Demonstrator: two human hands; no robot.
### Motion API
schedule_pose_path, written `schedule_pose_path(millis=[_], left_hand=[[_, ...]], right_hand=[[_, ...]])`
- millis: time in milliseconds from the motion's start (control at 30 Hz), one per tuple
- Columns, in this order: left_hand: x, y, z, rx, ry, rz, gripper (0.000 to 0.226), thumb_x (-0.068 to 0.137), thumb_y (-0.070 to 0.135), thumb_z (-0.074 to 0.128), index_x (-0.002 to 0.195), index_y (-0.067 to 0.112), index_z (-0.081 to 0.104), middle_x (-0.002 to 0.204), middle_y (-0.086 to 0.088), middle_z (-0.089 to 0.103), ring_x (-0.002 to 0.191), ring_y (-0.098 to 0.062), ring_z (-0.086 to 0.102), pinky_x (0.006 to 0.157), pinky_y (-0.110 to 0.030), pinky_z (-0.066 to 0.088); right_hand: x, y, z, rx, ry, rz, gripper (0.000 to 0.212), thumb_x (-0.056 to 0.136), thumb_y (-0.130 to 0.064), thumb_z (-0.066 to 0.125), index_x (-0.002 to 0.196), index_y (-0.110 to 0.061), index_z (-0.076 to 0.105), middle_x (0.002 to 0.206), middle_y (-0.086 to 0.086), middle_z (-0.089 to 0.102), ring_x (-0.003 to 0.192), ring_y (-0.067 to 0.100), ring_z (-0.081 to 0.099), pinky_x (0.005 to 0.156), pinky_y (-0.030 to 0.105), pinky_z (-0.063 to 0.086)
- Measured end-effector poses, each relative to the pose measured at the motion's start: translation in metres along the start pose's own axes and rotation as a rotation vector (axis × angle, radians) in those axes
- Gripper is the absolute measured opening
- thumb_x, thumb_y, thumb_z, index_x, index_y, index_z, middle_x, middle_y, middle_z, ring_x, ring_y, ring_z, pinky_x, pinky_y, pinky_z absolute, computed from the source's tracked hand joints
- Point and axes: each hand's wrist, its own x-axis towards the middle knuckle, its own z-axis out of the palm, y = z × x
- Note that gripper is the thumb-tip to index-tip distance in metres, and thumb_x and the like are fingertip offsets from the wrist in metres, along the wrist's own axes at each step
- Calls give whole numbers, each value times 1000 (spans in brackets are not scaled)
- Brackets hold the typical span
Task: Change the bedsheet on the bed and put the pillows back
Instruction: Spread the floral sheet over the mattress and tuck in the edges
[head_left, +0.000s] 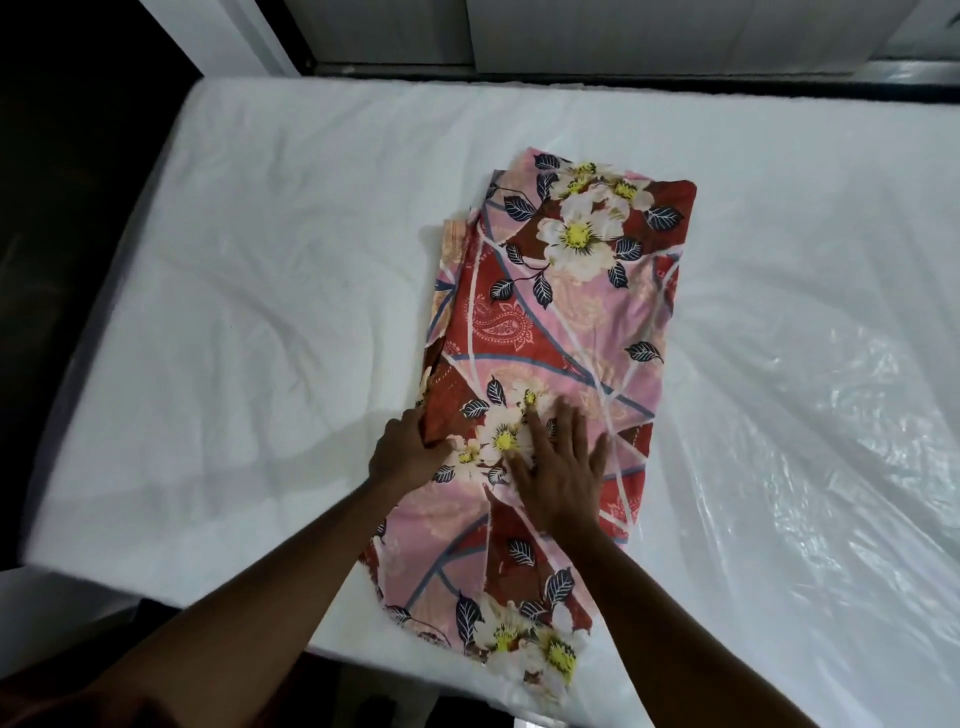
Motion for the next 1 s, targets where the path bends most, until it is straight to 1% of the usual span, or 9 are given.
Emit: schedule_pose_path(millis=[100,200,300,433,567,700,800,867,1000], left_hand=[[-12,-6,6,-28,91,-16,34,93,46,63,99,13,57,89,-1,63,86,-27,66,61,-25,41],[-28,-12,5,12,226,82,36,95,51,57,95,16,52,85,3,60,74,-19,59,57,-21,37],[-39,-28,7,4,73,0,41,93,60,54,97,19,54,88,6,61,80,-18,59,70,-28,46],[-49,-55,2,-48,-50,18,40,92,58,58,72,25,49,62,10,51,65,-14,54,58,-26,37],[-52,-60,-10,-134,-213,71,17,91,38,70,85,26,60,74,13,61,69,-7,57,62,-26,42],[-53,-60,-19,-394,-142,-1,29,80,28,71,91,1,67,89,-17,68,86,-34,65,74,-38,51],[-61,-43,-25,-617,-107,-116,22,78,21,65,86,2,68,89,-7,66,93,-29,62,82,-34,46],[-65,-38,-25,-586,-132,-166,19,81,24,63,87,6,65,87,-4,64,91,-27,61,83,-36,44],[-79,-35,-35,-426,-203,-130,16,76,24,66,82,15,54,74,-9,52,67,-22,52,65,-30,37]], right_hand=[[-5,10,-2,-31,20,-71,67,102,-65,24,160,-36,11,169,7,-6,155,27,-12,120,65,1],[-12,16,-2,-65,61,-166,66,102,-62,29,160,-36,11,169,7,-2,156,27,-6,120,65,1],[-21,12,2,-79,48,-306,62,103,-60,26,160,-37,15,169,8,1,156,28,-3,121,63,2],[-38,4,11,-66,7,-375,60,102,-62,33,156,-37,30,168,8,14,155,28,8,122,61,5],[-52,2,8,-16,-58,-359,59,103,-60,32,157,-35,27,167,7,15,155,26,8,123,59,2],[-62,-3,4,17,-84,-377,59,104,-58,32,158,-34,24,168,5,13,155,25,7,123,58,6],[-63,2,4,83,-120,-381,59,105,-57,31,159,-37,17,168,1,13,156,21,6,124,54,8],[-58,7,-2,89,-133,-402,57,106,-57,28,158,-36,20,167,-1,18,154,19,12,123,52,15],[-38,5,-21,35,-149,-391,49,105,-52,30,151,-35,34,161,-3,34,144,23,34,113,50,32]])
